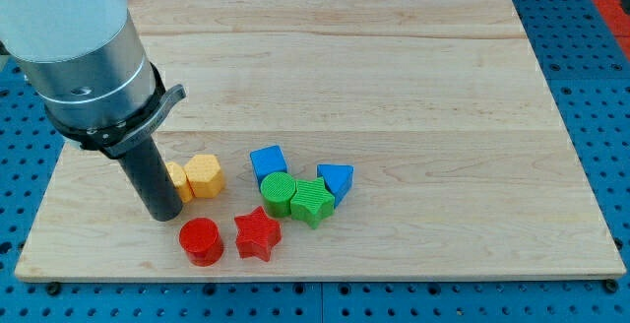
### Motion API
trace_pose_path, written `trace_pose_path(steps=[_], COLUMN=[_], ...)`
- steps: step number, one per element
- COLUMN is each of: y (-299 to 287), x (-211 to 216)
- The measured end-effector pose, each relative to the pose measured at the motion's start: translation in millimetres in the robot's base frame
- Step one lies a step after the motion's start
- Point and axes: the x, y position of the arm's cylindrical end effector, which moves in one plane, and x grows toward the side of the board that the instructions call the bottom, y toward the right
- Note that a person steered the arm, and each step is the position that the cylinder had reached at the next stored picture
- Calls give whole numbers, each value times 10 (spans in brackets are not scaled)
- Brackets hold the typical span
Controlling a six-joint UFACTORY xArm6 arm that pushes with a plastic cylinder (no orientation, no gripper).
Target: Push the yellow heart into the red circle
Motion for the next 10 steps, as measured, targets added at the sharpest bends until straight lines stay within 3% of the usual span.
trace_pose_path(steps=[1,3,4,5,8,10], y=[56,-856,-1070,-702,396,-318], x=[0,33,-367,-522,-335,-634])
